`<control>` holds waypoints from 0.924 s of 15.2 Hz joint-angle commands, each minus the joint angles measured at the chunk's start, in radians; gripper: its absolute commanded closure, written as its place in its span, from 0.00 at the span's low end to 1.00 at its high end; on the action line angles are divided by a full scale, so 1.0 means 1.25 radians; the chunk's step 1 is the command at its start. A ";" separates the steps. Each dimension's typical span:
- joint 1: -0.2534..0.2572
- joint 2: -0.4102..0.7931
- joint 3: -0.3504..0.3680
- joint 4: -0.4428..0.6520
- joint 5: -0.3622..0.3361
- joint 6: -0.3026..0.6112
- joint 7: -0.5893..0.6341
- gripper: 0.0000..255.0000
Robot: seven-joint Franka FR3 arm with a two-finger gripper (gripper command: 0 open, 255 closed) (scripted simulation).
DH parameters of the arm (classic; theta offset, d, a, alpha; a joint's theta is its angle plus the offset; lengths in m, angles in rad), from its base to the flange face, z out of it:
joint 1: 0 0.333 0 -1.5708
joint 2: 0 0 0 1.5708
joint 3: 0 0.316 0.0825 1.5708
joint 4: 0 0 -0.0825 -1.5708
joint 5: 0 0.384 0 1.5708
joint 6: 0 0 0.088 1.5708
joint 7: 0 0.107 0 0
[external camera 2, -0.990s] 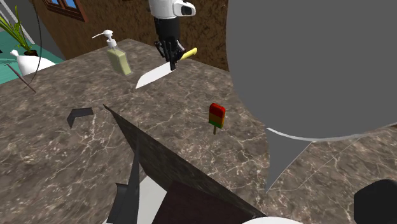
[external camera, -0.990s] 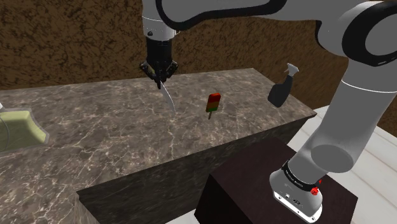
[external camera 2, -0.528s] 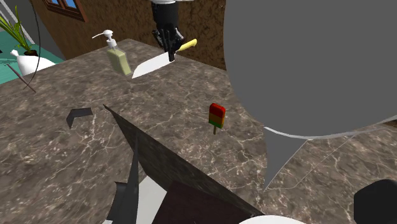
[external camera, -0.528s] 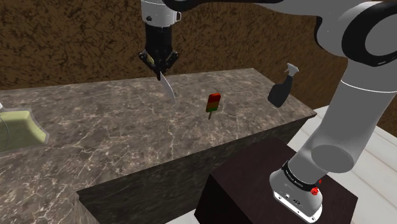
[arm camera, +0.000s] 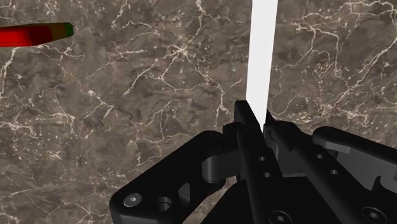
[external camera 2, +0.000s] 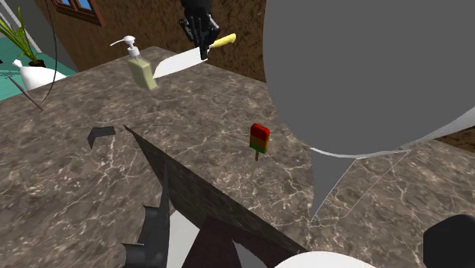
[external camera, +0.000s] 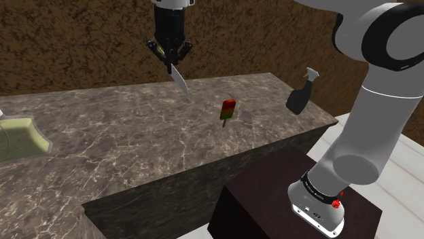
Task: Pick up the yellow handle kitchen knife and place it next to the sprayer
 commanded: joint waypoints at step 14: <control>-0.053 -0.054 -0.014 0.058 0.029 -0.105 -0.071 1.00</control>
